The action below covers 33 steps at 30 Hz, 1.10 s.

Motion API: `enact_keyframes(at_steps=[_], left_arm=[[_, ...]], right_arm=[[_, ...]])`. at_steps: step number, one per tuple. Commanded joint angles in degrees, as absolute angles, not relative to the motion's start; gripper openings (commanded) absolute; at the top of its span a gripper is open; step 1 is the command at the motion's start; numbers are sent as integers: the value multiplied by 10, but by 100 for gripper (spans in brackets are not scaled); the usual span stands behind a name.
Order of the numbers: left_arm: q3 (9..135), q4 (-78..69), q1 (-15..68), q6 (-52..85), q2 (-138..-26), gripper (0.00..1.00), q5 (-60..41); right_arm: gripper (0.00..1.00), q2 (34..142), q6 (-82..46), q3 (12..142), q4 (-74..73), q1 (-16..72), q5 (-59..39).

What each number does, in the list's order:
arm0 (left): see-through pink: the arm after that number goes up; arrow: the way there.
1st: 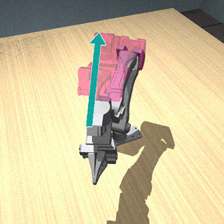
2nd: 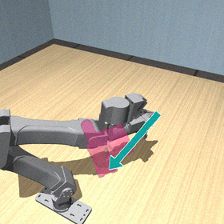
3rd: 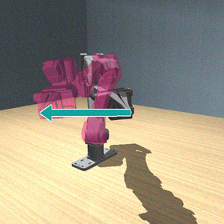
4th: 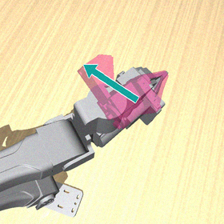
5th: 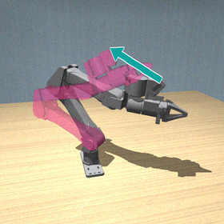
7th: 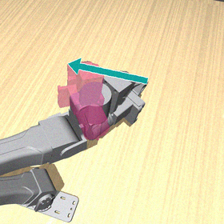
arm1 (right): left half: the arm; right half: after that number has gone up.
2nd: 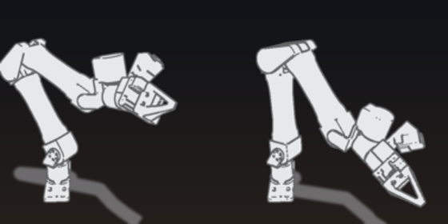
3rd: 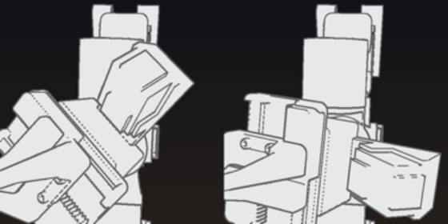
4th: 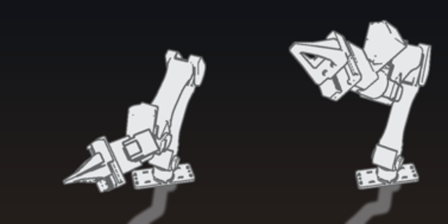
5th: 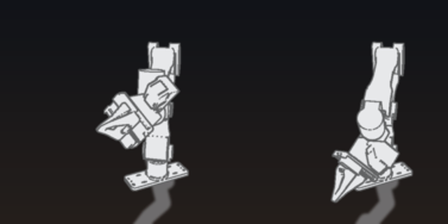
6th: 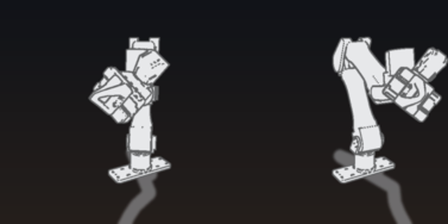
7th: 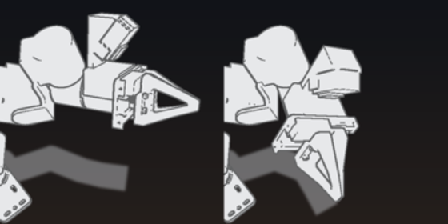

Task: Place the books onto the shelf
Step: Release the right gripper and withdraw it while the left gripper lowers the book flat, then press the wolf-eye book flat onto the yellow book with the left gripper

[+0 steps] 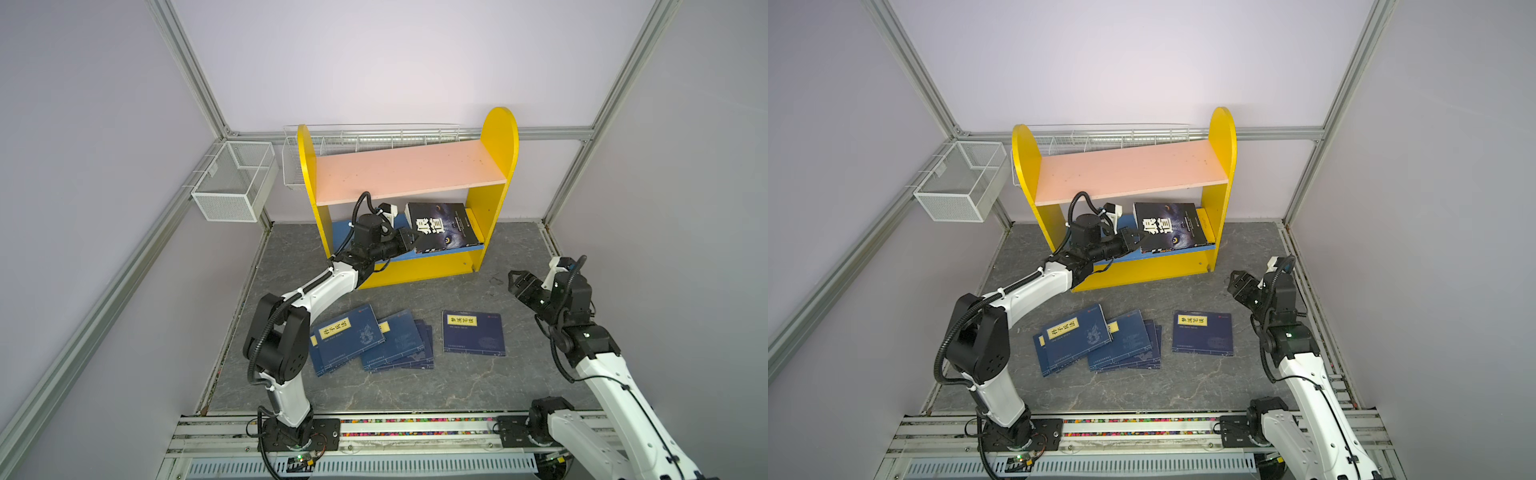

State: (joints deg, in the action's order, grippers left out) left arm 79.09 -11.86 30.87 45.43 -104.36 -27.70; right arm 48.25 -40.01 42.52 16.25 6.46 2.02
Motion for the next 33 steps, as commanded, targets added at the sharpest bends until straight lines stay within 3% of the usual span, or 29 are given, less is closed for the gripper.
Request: enact_keyframes(at_steps=[1, 14, 33], left_arm=[[839, -190, 306, 501, -1068, 0, -277], [930, -178, 307, 529, -1155, 0, -266], [946, -146, 306, 521, -1185, 0, -290]], right_arm=[[76, 478, -382, 416, 162, 62, 14], [76, 494, -367, 423, 157, 61, -4], [76, 490, -364, 431, 170, 60, -5]])
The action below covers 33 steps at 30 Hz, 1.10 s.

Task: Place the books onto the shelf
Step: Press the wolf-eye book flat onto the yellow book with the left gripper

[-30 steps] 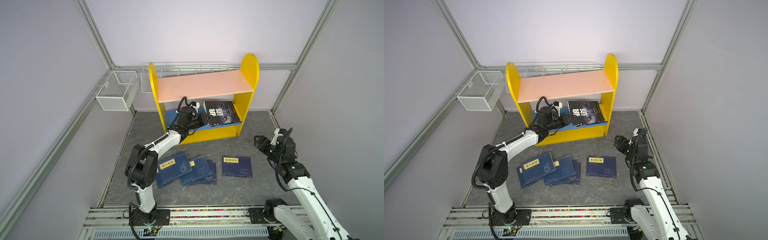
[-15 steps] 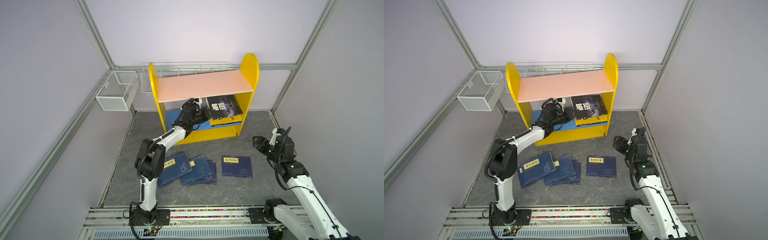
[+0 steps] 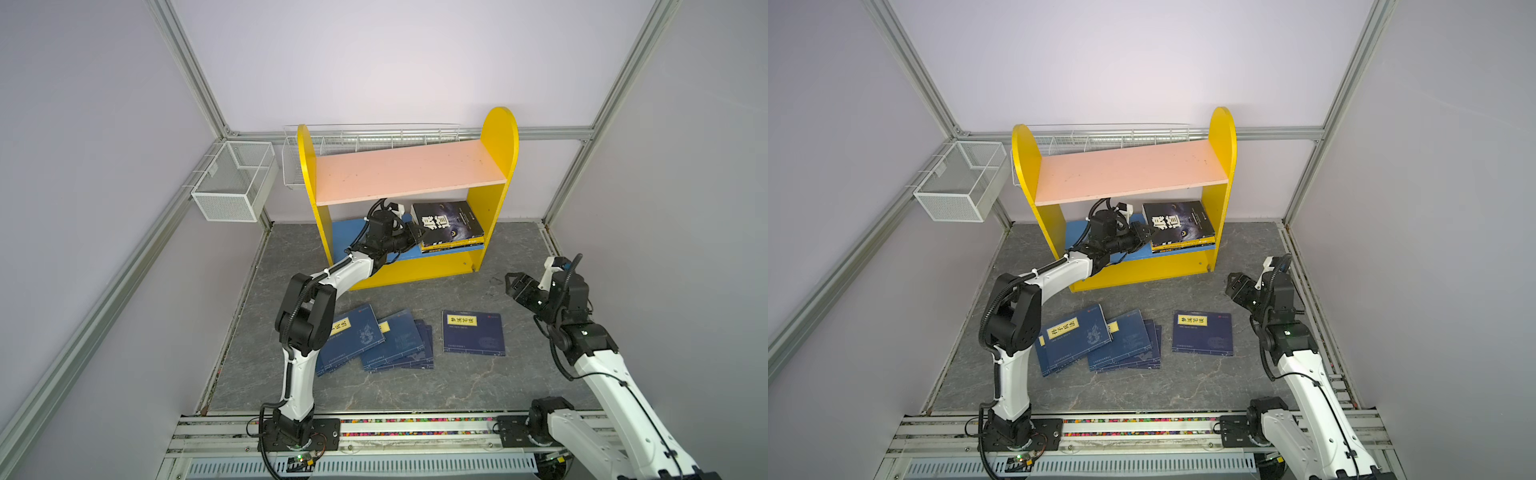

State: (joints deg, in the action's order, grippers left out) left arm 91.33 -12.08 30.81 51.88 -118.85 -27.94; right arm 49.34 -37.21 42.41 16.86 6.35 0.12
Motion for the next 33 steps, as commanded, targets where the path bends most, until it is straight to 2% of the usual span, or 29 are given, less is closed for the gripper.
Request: enact_keyframes(at_steps=[1, 21, 29, 33], left_arm=[[946, -144, 306, 521, -1185, 0, -291], [970, -114, 302, 517, -1198, 1, -331], [981, -69, 303, 493, -1183, 53, -278], [985, -51, 304, 489, -1171, 69, -244]], right_arm=[[76, 490, -364, 431, 170, 60, -6], [76, 488, -361, 438, 176, 60, -9], [76, 485, -361, 436, 173, 60, -16], [76, 482, -360, 435, 172, 60, -22]])
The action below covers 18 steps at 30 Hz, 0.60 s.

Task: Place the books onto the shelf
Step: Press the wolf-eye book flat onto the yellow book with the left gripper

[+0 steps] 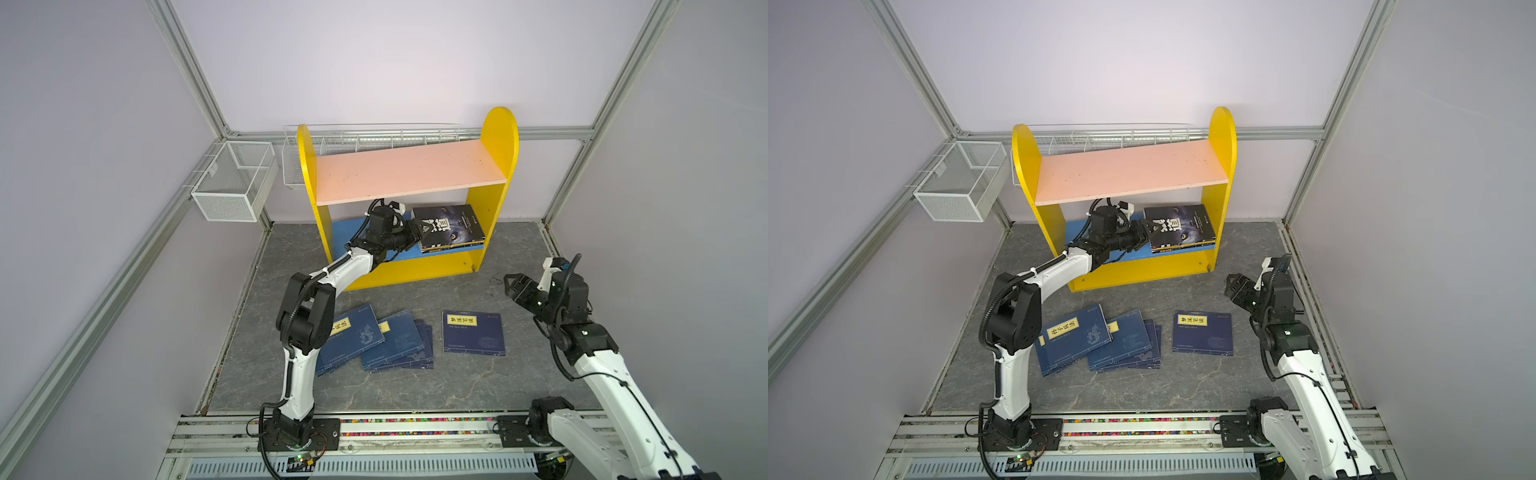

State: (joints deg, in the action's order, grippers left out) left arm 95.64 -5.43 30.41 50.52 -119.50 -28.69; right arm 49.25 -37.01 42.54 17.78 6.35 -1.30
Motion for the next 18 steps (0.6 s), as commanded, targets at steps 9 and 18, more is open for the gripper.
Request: enact_keyframes(at_steps=[9, 18], left_arm=[[982, -11, 310, 462, -1131, 88, -161], [916, -34, 315, 452, -1096, 73, -153]], right_arm=[[73, 494, -324, 457, 171, 63, -72], [70, 528, -294, 496, 199, 103, -67]])
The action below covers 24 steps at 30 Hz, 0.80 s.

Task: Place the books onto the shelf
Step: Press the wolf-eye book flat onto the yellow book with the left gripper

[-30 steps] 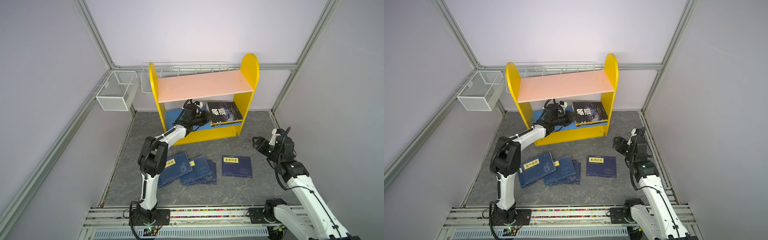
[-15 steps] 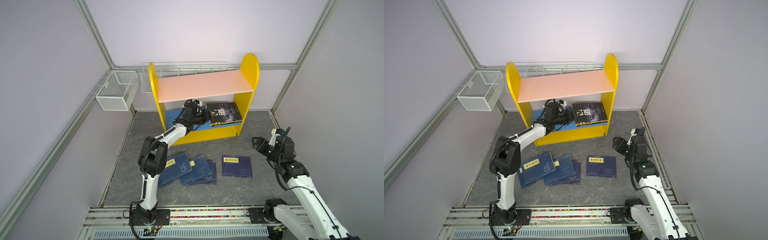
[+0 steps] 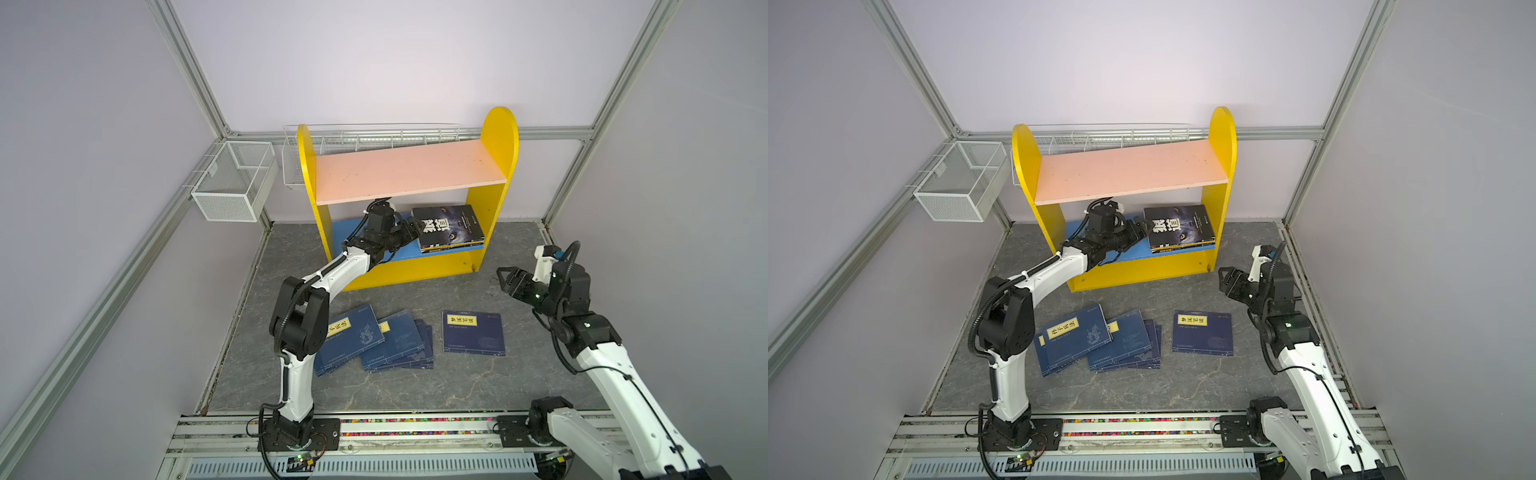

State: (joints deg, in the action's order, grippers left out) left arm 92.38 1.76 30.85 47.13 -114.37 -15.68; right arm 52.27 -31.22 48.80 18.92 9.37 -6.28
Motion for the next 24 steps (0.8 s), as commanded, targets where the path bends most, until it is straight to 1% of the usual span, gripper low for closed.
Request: enact_keyframes(at_steps=[1, 4, 7, 8, 10, 14, 17, 24], left_arm=[[905, -46, 315, 455, -1091, 70, -156], [882, -80, 315, 461, -1086, 60, -158], [894, -86, 315, 457, -1096, 53, -165], [901, -84, 315, 457, -1102, 51, -166], [918, -78, 315, 460, -1116, 42, -164], [939, -61, 316, 461, -1137, 29, -152], [945, -60, 316, 461, -1148, 27, -152], [960, -51, 323, 459, -1169, 25, -148]], right_arm=[[70, 529, -297, 495, 196, 106, -66], [70, 535, -301, 491, 192, 114, -64], [69, 540, -301, 493, 188, 114, -61], [69, 540, -301, 493, 188, 126, -59], [69, 542, -301, 494, 190, 131, -58], [69, 539, -295, 493, 194, 132, -53], [69, 537, -291, 491, 198, 132, -49], [69, 535, -288, 487, 196, 132, -49]])
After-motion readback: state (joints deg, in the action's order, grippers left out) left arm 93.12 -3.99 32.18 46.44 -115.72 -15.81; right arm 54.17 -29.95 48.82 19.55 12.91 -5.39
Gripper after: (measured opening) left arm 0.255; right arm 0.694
